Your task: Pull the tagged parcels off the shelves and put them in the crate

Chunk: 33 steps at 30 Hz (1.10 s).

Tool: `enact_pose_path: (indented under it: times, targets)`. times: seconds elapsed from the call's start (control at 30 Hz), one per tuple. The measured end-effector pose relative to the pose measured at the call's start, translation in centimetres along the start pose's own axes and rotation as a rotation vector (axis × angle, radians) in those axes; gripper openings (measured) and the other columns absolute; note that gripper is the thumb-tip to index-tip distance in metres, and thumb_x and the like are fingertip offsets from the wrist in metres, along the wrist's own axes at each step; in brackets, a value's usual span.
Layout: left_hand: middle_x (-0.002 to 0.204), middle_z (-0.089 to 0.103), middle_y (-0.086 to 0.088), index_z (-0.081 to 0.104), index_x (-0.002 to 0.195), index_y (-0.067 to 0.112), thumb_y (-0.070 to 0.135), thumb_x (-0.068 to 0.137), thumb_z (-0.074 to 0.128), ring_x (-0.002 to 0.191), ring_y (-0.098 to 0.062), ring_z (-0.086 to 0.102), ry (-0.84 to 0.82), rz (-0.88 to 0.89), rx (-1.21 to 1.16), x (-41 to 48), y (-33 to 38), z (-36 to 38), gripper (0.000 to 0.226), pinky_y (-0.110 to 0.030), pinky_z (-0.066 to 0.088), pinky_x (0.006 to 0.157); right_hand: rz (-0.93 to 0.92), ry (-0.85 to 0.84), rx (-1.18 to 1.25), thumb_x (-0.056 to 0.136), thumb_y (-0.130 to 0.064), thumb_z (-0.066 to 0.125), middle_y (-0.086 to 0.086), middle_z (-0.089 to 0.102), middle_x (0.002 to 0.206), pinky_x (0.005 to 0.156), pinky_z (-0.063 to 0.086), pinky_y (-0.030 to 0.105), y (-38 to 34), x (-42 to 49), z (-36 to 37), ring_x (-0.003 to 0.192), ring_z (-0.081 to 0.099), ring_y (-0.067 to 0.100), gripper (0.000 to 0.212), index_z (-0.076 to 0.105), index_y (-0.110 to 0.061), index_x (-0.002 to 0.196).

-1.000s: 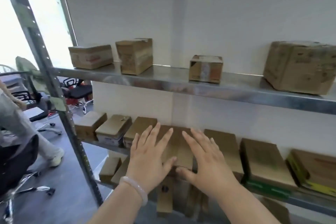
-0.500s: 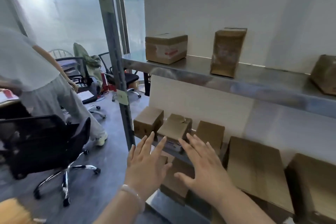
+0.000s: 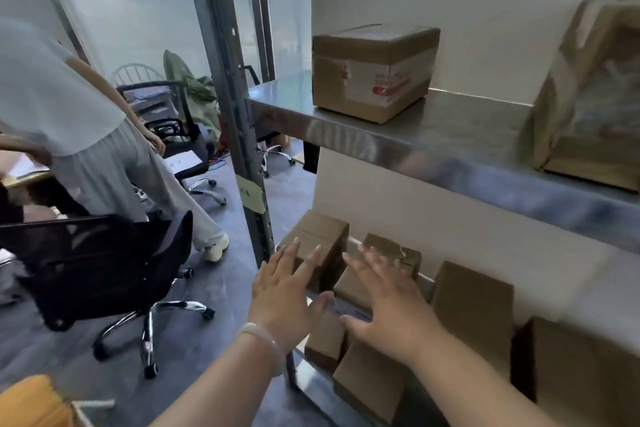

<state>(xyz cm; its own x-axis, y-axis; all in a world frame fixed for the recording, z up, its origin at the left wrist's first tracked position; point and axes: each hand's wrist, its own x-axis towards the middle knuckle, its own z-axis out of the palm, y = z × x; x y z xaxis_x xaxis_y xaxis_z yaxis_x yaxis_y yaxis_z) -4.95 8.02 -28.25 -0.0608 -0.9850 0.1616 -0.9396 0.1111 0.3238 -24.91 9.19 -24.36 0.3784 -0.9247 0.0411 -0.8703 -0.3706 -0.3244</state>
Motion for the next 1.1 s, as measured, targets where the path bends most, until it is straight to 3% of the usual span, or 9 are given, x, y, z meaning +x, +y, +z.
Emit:
enact_pose_path:
  times: [0.17,0.37,0.6,0.77,0.87,0.97,1.1]
  targets:
    - [0.164,0.006,0.008,0.006,0.149,0.056,0.068,0.084,0.047,0.15,-0.015,0.002,-0.136,-0.021,-0.065,2.7,-1.8,2.4,0.077,-0.04,0.007,0.122,0.032,-0.036,0.012,0.086,-0.062,0.051,-0.012,-0.01,0.162,0.114,-0.016,0.032,-0.2,3.3,2.5,0.147,-0.014,0.008,0.086,-0.001,-0.045,0.152]
    - [0.163,0.016,0.001,0.024,0.151,0.042,0.065,0.087,0.048,0.15,-0.019,0.01,-0.068,0.019,-0.079,8.8,-3.1,4.2,0.072,-0.037,0.012,0.121,0.207,-0.013,0.055,0.087,-0.063,0.05,-0.016,-0.011,0.161,0.112,-0.017,0.03,-0.3,4.6,4.3,0.14,-0.02,0.0,0.084,-0.003,-0.049,0.15]
    - [0.163,0.008,-0.009,0.019,0.148,0.047,0.081,0.073,0.045,0.147,-0.032,0.007,-0.292,-0.028,0.036,13.5,-3.9,5.9,0.087,-0.045,0.015,0.118,0.401,0.023,0.11,0.086,-0.068,0.045,-0.027,-0.018,0.154,0.11,-0.016,0.025,-1.6,5.0,5.6,0.13,-0.026,-0.008,0.081,-0.005,-0.054,0.147]
    - [0.159,0.015,-0.009,0.025,0.142,0.052,0.078,0.064,0.053,0.136,-0.036,0.032,-0.37,-0.005,-0.035,14.4,-5.0,4.7,0.086,-0.047,0.033,0.11,0.493,0.085,0.141,0.087,-0.066,0.045,-0.032,-0.021,0.149,0.106,-0.017,0.02,-2.9,4.9,6.9,0.129,-0.029,-0.011,0.079,-0.009,-0.058,0.144]
    - [0.158,0.019,-0.006,0.031,0.141,0.053,0.078,0.06,0.052,0.139,-0.033,0.032,-0.355,0.018,-0.212,14.5,-5.7,3.3,0.087,-0.045,0.036,0.11,0.531,0.126,0.182,0.086,-0.065,0.046,-0.034,-0.017,0.15,0.111,-0.011,0.023,-3.7,5.5,7.1,0.135,-0.021,-0.009,0.079,-0.007,-0.059,0.144]
    - [0.159,0.016,0.004,0.032,0.136,0.059,0.08,0.055,0.052,0.143,-0.025,0.027,-0.257,0.131,-0.425,13.7,-6.1,2.0,0.086,-0.043,0.034,0.114,0.552,0.228,0.273,0.083,-0.068,0.047,-0.035,-0.007,0.152,0.118,0.006,0.032,-4.4,6.4,6.9,0.143,-0.007,-0.004,0.081,-0.006,-0.06,0.143]
    - [0.152,0.012,0.024,0.03,0.119,0.077,0.074,0.056,0.062,0.142,-0.012,0.023,-0.236,0.199,-0.709,13.4,-6.0,-0.1,0.071,-0.039,0.033,0.114,0.731,0.437,0.421,0.083,-0.067,0.055,-0.01,0.019,0.158,0.114,0.024,0.035,-4.5,8.1,6.2,0.145,0.019,0.013,0.086,0.006,-0.047,0.15]
